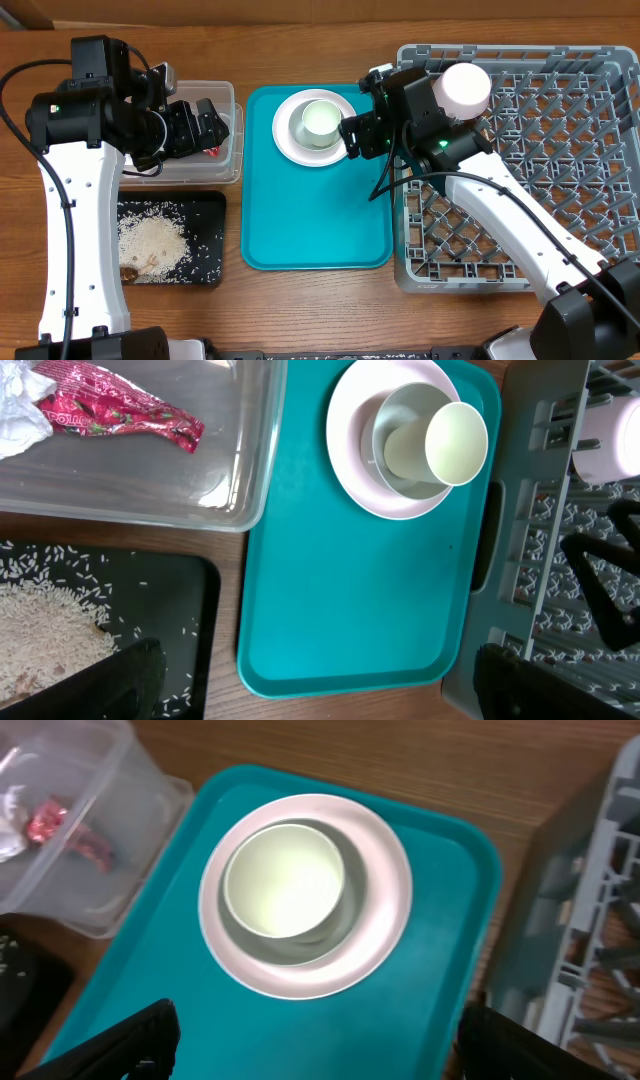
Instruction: Sort waste into correct bins and load items into the dishwasher
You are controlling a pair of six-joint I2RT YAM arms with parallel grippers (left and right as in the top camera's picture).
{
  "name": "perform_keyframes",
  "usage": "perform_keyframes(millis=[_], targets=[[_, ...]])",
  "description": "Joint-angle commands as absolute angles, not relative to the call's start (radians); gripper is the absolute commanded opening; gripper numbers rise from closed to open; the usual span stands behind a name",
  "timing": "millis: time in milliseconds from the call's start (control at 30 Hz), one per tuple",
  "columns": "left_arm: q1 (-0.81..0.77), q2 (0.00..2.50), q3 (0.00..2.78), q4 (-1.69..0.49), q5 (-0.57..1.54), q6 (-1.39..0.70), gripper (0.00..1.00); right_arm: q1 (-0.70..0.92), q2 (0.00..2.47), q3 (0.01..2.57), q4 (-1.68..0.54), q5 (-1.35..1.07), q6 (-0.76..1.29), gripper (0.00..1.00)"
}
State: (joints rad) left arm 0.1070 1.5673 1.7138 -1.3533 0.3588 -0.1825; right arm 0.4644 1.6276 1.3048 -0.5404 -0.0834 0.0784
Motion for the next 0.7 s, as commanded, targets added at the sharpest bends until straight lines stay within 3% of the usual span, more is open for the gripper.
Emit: perform_keyframes(millis=[0, 200, 267, 533, 667], targets=[[0.111, 1.576, 1.721, -1.349, 0.355, -0.164, 1.0, 0.464, 1.612, 1.309, -0.538, -0.144, 0.082, 0.91], [0.111, 1.576, 1.721, -1.349, 0.355, -0.164, 1.0, 0.464, 1.612, 1.309, -0.548, -0.144, 0.082, 0.93], [0.111, 1.576, 1.72, -1.349, 0.355, -0.164, 1.0, 0.464, 1.612, 1.309, -0.549, -0.146, 0.083, 1.0], [0.111, 1.576, 1.721, -1.349, 0.355, -0.164, 1.0, 0.465, 1.614, 1.309, -0.57, -0.326, 0.083, 1.0], [0.111, 1.576, 1.721, -1.349, 0.355, -0.164, 1.0, 0.465, 1.614, 1.309, -0.569, -0.347, 0.126, 0.86]])
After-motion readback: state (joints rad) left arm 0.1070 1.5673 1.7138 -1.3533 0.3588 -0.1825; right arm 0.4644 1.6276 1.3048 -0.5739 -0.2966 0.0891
